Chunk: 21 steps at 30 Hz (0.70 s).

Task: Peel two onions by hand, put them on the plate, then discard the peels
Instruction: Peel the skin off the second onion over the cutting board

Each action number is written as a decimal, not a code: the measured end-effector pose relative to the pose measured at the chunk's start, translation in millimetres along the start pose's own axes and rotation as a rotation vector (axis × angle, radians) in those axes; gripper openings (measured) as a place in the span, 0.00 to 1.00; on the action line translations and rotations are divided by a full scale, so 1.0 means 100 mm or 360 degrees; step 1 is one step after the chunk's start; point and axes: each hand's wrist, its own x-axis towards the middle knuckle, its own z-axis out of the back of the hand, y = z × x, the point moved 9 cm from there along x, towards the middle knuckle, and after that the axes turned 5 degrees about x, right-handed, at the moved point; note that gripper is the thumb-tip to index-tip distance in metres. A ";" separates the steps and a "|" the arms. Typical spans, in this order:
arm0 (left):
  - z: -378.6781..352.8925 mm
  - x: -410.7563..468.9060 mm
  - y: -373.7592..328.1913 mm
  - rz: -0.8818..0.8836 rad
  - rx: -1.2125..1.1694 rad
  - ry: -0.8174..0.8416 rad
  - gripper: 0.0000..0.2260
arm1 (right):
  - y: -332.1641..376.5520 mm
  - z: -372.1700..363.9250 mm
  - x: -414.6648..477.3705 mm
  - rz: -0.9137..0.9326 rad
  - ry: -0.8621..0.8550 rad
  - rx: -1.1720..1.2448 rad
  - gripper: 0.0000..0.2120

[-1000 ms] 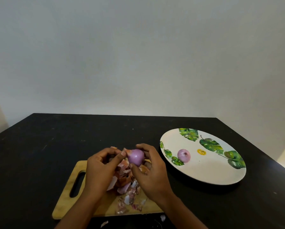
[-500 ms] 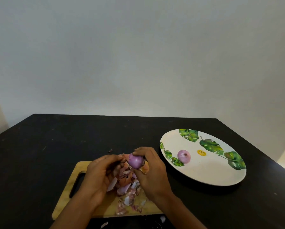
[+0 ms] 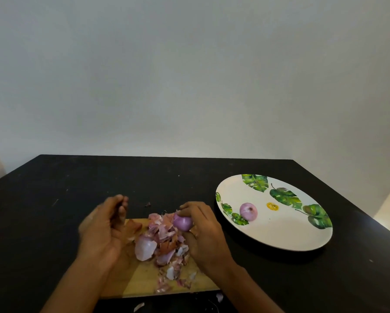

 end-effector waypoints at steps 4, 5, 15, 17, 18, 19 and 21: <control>-0.08 -0.01 -0.11 -0.0513 0.0991 0.0065 0.10 | -0.08 0.02 -0.01 -0.0116 -0.0044 0.0104 0.19; -0.18 -0.05 -0.13 -0.0704 0.1267 0.0123 0.08 | -0.10 0.01 -0.02 -0.0130 -0.0032 0.0111 0.20; -0.68 -0.43 0.15 -0.1949 0.2300 0.0764 0.13 | -0.11 0.01 -0.02 -0.0170 0.0018 0.0252 0.20; -0.68 -0.45 0.13 -0.1976 0.2253 0.0800 0.13 | -0.10 0.02 0.00 -0.0171 0.0019 0.0282 0.20; -0.68 -0.45 0.11 -0.1973 0.2231 0.0801 0.12 | -0.09 0.02 0.00 -0.0180 0.0035 0.0300 0.21; -0.68 -0.47 0.09 -0.1990 0.2222 0.0809 0.13 | -0.09 0.02 0.01 -0.0191 0.0057 0.0316 0.22; -0.71 -0.49 0.09 -0.2029 0.2276 0.0848 0.14 | -0.08 0.02 0.02 -0.0192 0.0111 0.0332 0.22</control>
